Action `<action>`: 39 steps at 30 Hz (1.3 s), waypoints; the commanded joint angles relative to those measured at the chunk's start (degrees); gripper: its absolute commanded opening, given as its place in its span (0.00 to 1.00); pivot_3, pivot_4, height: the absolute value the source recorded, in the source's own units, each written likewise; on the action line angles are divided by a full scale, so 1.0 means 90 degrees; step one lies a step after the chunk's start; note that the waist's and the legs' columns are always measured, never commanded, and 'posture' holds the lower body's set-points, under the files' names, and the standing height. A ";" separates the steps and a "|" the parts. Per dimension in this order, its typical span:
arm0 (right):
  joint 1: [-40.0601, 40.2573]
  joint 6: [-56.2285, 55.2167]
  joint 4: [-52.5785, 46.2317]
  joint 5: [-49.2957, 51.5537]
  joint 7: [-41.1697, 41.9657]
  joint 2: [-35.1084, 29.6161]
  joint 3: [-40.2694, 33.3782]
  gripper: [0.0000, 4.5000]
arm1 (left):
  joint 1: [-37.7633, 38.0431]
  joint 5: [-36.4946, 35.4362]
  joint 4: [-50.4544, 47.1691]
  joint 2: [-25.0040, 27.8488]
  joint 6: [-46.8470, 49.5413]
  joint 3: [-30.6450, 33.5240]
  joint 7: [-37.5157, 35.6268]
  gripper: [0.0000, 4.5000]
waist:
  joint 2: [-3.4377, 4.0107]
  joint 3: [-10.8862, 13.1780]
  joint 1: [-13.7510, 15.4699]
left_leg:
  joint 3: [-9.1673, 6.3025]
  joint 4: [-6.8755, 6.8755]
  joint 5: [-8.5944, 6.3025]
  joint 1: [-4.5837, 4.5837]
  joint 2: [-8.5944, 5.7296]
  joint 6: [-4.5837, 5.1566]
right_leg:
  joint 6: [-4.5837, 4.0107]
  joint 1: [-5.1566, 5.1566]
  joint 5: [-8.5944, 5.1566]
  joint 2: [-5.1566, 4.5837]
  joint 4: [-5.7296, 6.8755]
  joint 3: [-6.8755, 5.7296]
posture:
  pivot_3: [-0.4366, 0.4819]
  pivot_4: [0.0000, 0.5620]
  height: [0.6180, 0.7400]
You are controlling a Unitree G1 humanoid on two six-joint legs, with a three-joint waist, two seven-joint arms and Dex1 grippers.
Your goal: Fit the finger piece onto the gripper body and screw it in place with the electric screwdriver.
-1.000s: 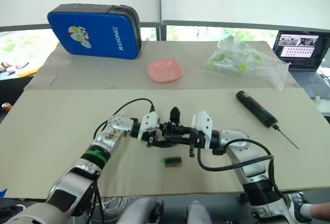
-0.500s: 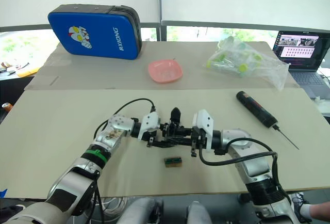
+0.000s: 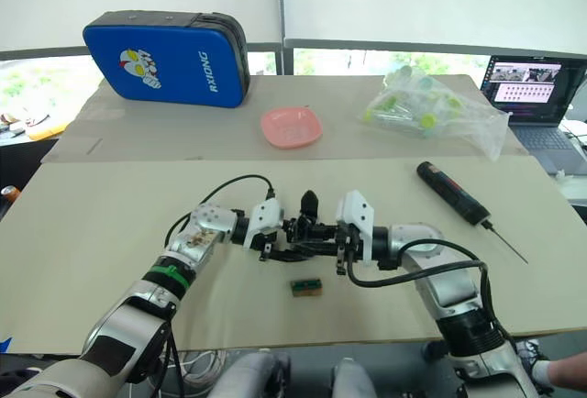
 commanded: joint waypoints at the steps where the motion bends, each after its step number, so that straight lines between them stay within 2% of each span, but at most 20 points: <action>1: 0.0051 0.0247 0.0191 -0.0343 -0.0142 -0.0154 0.0096 0.08 | 0.0099 0.0111 0.0085 0.0077 0.0057 -0.0103 -0.0090 0.51 | 0.0000 -0.0001 0.0000 | 0.0000 0.0000 0.0000 0.0000 0.0000 0.0000 | 0.0000 0.0000 0.0000 0.0000 0.0000 0.0001 | 0.48 0.27 1.00; 14: -0.0063 0.1085 0.0106 -0.0070 -0.0305 -0.0151 -0.0003 0.08 | 0.0167 0.0099 0.0011 0.0073 0.0077 -0.0118 -0.0104 0.51 | -0.0001 -0.0020 -0.0003 | 0.0000 -0.0003 -0.0001 0.0002 0.0001 -0.0001 | 0.0000 0.0000 0.0000 0.0000 -0.0002 0.0004 | 0.48 0.27 1.00; 24: -0.0088 0.0463 -0.0129 0.0128 -0.0058 -0.0010 -0.0207 0.08 | 0.0187 0.0098 0.0031 0.0057 0.0047 -0.0112 -0.0077 0.51 | -0.0003 -0.0027 -0.0004 | 0.0000 -0.0005 -0.0001 0.0002 0.0001 -0.0001 | 0.0000 -0.0001 0.0000 0.0000 -0.0005 0.0004 | 0.48 0.27 1.00; 26: -0.0148 0.0268 -0.0211 0.0205 -0.0041 0.0051 -0.0303 0.31 | 0.0190 0.0101 0.0047 0.0060 0.0042 -0.0107 -0.0067 0.51 | -0.0003 -0.0027 -0.0004 | 0.0000 -0.0006 -0.0002 0.0001 0.0001 -0.0001 | 0.0000 -0.0001 0.0000 0.0000 -0.0006 0.0004 | 0.48 0.27 1.00; 27: -0.0173 0.0132 -0.0290 0.0281 0.0019 0.0082 -0.0374 0.36 | 0.0192 0.0102 0.0058 0.0061 0.0042 -0.0102 -0.0056 0.51 | -0.0003 -0.0027 -0.0003 | 0.0000 -0.0006 -0.0002 0.0000 0.0001 -0.0001 | 0.0000 -0.0002 0.0000 0.0000 -0.0006 0.0004 | 0.48 0.27 1.00; 35: 0.0058 -0.0029 -0.0749 0.0674 0.0334 -0.0069 -0.0741 0.99 | 0.0211 0.0107 0.0143 0.0060 0.0049 -0.0067 0.0023 0.51 | -0.0003 -0.0027 0.0001 | 0.0000 -0.0010 -0.0003 -0.0003 0.0001 0.0001 | 0.0000 -0.0002 0.0000 0.0000 -0.0015 0.0003 | 0.48 0.27 1.00; 39: 0.0117 -0.0040 -0.0890 0.0969 0.0416 -0.0030 -0.0956 1.00 | 0.0214 0.0133 0.0225 0.0049 -0.0006 -0.0057 0.0074 0.51 | -0.0003 -0.0027 -0.0002 | 0.0000 -0.0010 -0.0003 -0.0003 0.0001 0.0001 | 0.0000 -0.0002 0.0000 -0.0001 -0.0018 0.0005 | 0.48 0.27 1.00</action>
